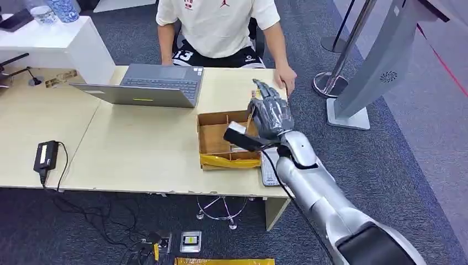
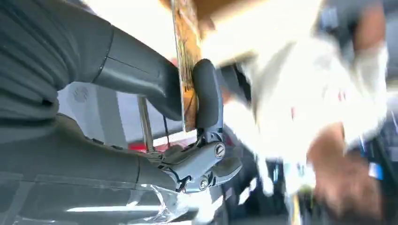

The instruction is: Pass the card to the sensor for recognition and then transmit it.

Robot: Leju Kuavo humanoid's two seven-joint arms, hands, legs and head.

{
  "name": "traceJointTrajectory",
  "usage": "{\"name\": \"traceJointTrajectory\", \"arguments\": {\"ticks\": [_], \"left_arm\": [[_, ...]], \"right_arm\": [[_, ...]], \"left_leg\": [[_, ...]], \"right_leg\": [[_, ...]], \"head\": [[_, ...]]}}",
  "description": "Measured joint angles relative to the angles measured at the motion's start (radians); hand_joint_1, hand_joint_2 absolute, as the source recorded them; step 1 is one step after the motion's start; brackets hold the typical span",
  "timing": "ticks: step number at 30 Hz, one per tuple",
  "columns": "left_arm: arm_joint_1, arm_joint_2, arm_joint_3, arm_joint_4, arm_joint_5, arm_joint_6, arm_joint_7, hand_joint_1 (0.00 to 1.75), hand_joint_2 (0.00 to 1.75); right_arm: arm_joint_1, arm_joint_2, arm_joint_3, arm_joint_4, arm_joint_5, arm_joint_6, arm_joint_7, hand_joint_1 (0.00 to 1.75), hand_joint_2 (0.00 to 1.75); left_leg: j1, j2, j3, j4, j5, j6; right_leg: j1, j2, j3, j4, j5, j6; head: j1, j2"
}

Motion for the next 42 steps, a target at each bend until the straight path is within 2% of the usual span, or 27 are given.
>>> {"name": "traceJointTrajectory", "arguments": {"ticks": [2, 10, 12, 18, 24, 27, 30, 35, 40, 41, 42], "left_arm": [[-0.003, 0.0, 0.0, 0.0, -0.009, -0.001, -0.004, 0.0, 1.75], [-0.015, 0.0, 0.0, 0.0, -0.017, -0.002, -0.013, 0.0, 1.75], [-0.017, -0.001, 0.0, 0.0, -0.018, -0.002, -0.013, 0.0, 1.75], [-0.025, -0.002, 0.0, 0.0, -0.028, -0.001, -0.013, 0.0, 1.75], [-0.044, -0.01, -0.001, 0.0, -0.029, 0.006, -0.009, 0.0, 1.75], [-0.047, -0.015, 0.0, 0.0, -0.01, 0.019, 0.008, 0.0, 1.75], [-0.04, -0.016, 0.001, 0.0, 0.019, 0.032, 0.011, 0.0, 1.75], [-0.017, -0.014, 0.003, 0.0, 0.055, 0.047, 0.01, 0.0, 1.75], [-0.011, -0.014, 0.003, 0.0, 0.053, 0.052, 0.01, 0.0, 1.75], [-0.011, -0.014, 0.003, 0.0, 0.05, 0.053, 0.01, 0.0, 1.75], [-0.011, -0.014, 0.003, 0.0, 0.043, 0.052, 0.01, 0.0, 1.75]], "right_arm": [[-0.036, -0.003, -0.03, -0.017, -0.016, -0.036, -0.021, 1.64, 1.75], [-0.146, -0.026, -0.123, -0.073, -0.034, -0.037, -0.049, 1.64, 1.75], [-0.162, -0.028, -0.138, -0.081, -0.034, -0.036, -0.049, 1.75, 1.75], [-0.189, -0.03, -0.164, -0.091, -0.014, -0.031, -0.054, 1.75, 1.75], [-0.267, -0.027, -0.159, -0.002, 0.137, 0.019, 0.05, 1.75, 1.75], [-0.3, -0.028, -0.15, 0.045, 0.232, 0.075, 0.128, 1.75, 1.75], [-0.328, -0.035, -0.14, 0.062, 0.299, 0.116, 0.179, 1.75, 1.75], [-0.369, -0.054, -0.119, 0.09, 0.349, 0.137, 0.212, 1.75, 1.75], [-0.384, -0.083, -0.107, 0.107, 0.362, 0.131, 0.214, 1.75, 1.75], [-0.386, -0.088, -0.106, 0.11, 0.364, 0.129, 0.211, 1.59, 1.75], [-0.387, -0.092, -0.105, 0.114, 0.364, 0.124, 0.206, 1.01, 1.75]], "left_leg": [[0.0, 0.0, 0.0, 0.0, 0.0, 0.0], [0.0, 0.0, 0.0, 0.0, 0.0, 0.0], [0.0, 0.0, 0.0, 0.0, 0.0, 0.0], [0.0, 0.0, 0.0, 0.0, 0.0, 0.0], [0.0, 0.0, -0.001, 0.0, 0.0, 0.0], [0.0, 0.0, -0.001, 0.0, 0.0, 0.0], [0.0, 0.0, -0.001, 0.0, 0.0, 0.0], [0.0, 0.0, -0.002, 0.0, 0.0, 0.0], [0.0, 0.0, -0.002, 0.0, 0.0, 0.0], [0.0, 0.0, -0.002, 0.0, 0.0, 0.0], [0.0, 0.0, -0.002, 0.0, 0.0, 0.0]], "right_leg": [[0.0, 0.0, 0.0, 0.0, 0.0, 0.0], [0.0, 0.0, 0.0, 0.0, 0.0, 0.0], [0.0, 0.0, 0.0, 0.0, 0.0, 0.0], [0.0, 0.0, 0.0, 0.0, 0.0, 0.0], [0.0, 0.0, 0.0, 0.0, 0.0, 0.0], [0.0, 0.0, 0.0, 0.0, 0.0, 0.0], [0.0, 0.0, -0.001, 0.0, 0.0, 0.0], [0.0, -0.001, -0.001, 0.0, 0.0, 0.0], [0.0, -0.001, -0.001, 0.0, 0.0, 0.0], [0.0, -0.001, -0.001, 0.0, 0.0, 0.0], [0.0, -0.001, -0.001, 0.0, 0.0, 0.0]], "head": [[0.0, 0.0], [0.0, 0.0], [0.0, 0.0], [0.0, 0.0], [-0.001, 0.0], [0.0, 0.0], [-0.001, 0.0], [-0.001, 0.0], [0.0, 0.0], [0.0, 0.0], [0.0, 0.0]]}}
